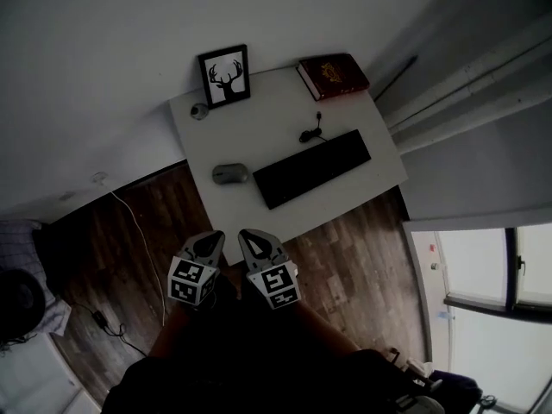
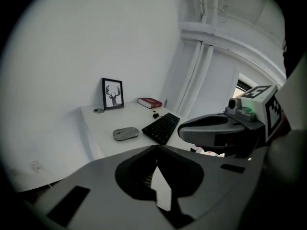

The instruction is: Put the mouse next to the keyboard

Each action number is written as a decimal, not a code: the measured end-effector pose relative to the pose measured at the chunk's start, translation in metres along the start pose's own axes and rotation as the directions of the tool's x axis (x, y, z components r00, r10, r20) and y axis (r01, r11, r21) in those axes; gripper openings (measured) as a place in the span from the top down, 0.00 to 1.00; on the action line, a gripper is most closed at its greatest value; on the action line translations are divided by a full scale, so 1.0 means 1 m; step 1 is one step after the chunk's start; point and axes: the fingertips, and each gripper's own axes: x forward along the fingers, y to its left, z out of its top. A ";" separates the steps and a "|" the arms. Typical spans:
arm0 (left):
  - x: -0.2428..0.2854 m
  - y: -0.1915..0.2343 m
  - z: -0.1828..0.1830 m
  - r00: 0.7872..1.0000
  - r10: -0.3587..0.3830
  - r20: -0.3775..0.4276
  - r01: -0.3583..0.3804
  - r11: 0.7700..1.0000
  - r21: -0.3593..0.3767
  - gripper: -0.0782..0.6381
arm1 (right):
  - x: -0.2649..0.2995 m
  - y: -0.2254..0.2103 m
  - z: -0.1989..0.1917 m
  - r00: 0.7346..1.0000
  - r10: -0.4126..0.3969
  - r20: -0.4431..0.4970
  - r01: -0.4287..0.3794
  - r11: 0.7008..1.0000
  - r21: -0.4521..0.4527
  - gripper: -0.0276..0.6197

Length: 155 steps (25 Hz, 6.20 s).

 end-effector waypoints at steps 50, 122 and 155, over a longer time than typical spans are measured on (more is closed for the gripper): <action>0.170 0.087 -0.006 0.673 0.190 -0.715 0.390 0.730 0.561 0.52 | 0.063 -0.118 -0.023 0.985 0.078 -0.155 -0.055 0.988 0.147 0.92; 0.025 0.003 -0.053 0.973 0.105 -0.204 -0.072 0.984 0.161 0.89 | 0.116 -0.065 -0.110 0.565 0.067 -0.822 -0.660 0.634 -0.402 0.51; 0.161 -0.087 0.012 0.931 0.061 -0.359 0.090 0.916 0.390 0.89 | 0.014 -0.220 -0.084 0.893 0.064 -0.446 -0.212 0.933 -0.290 0.51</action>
